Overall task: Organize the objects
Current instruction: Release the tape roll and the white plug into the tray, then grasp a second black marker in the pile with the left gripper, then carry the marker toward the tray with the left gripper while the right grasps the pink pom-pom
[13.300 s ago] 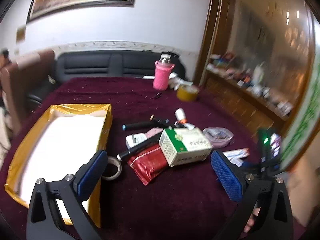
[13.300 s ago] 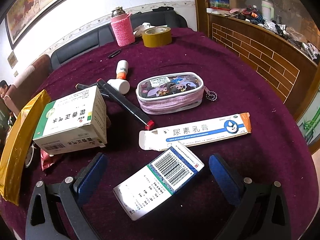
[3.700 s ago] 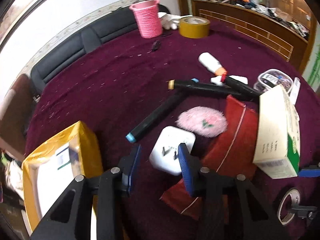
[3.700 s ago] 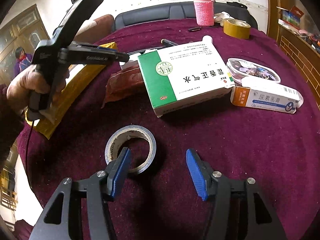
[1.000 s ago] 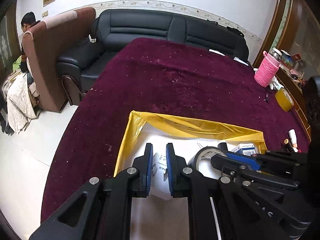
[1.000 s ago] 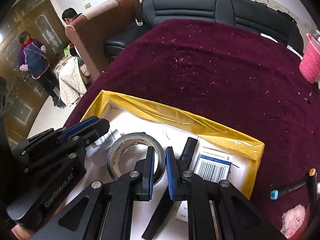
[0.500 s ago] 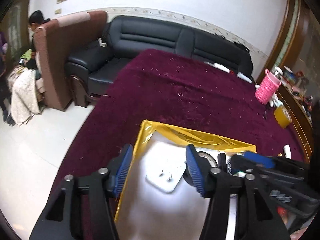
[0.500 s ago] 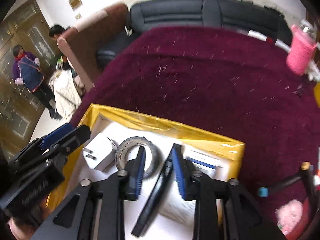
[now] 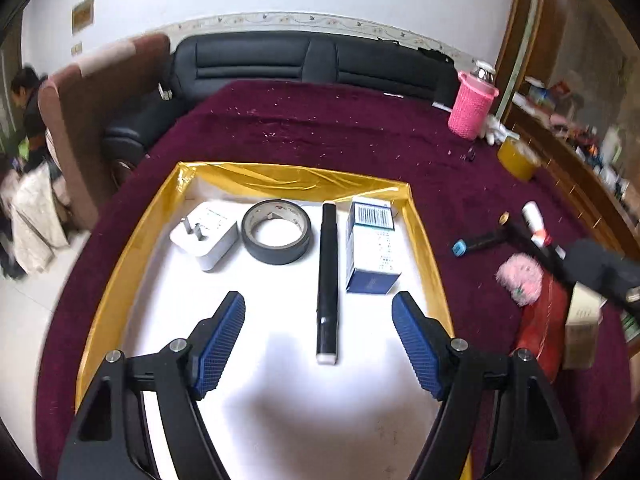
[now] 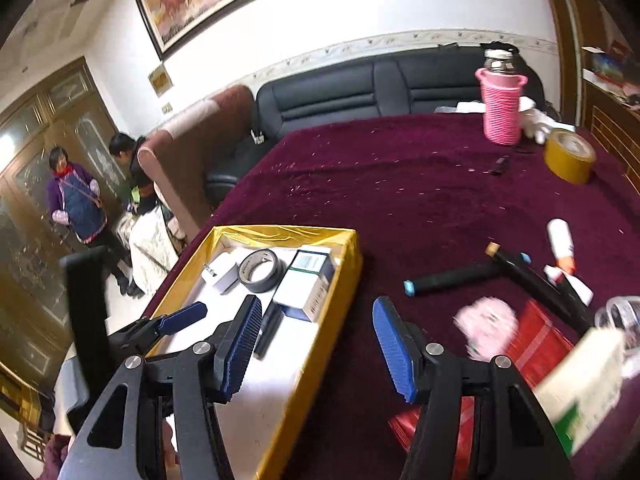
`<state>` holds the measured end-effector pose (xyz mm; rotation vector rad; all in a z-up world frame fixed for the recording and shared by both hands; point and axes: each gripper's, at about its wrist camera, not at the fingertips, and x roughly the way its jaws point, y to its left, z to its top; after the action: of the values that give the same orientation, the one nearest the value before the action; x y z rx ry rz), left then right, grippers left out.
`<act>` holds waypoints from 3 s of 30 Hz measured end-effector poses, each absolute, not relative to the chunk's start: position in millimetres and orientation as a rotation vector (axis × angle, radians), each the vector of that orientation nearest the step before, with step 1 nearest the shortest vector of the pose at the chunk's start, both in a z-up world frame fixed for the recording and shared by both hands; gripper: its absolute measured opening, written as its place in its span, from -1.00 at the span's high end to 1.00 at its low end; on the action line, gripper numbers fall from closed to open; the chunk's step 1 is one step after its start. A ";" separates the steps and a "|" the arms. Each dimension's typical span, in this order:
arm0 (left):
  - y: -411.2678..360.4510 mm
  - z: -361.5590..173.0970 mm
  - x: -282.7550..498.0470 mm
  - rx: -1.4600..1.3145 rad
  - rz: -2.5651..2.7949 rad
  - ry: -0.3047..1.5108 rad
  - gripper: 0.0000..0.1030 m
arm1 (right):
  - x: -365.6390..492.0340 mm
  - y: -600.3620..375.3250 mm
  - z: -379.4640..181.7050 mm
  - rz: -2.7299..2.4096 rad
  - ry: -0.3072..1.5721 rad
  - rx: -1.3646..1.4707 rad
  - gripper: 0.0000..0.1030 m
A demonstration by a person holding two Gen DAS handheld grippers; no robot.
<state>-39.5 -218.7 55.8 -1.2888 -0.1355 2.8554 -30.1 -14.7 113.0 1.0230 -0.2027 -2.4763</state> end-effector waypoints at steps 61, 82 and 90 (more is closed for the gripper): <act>2.9 28.8 -158.5 -1.299 2.518 0.612 0.36 | -12.5 263.0 58.9 -2.986 -0.545 0.939 -0.81; -13.0 47.9 -131.7 -1.295 2.576 0.363 0.73 | -21.7 259.9 50.1 -2.950 -0.523 1.019 -0.81; -47.2 99.5 -60.8 -1.115 2.657 0.157 0.73 | -22.3 257.7 49.2 -2.977 -0.479 1.027 -0.81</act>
<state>-60.8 -47.2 99.5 -1.1146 0.1569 2.6574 -22.3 257.7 49.2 1.0267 -0.4786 -2.9773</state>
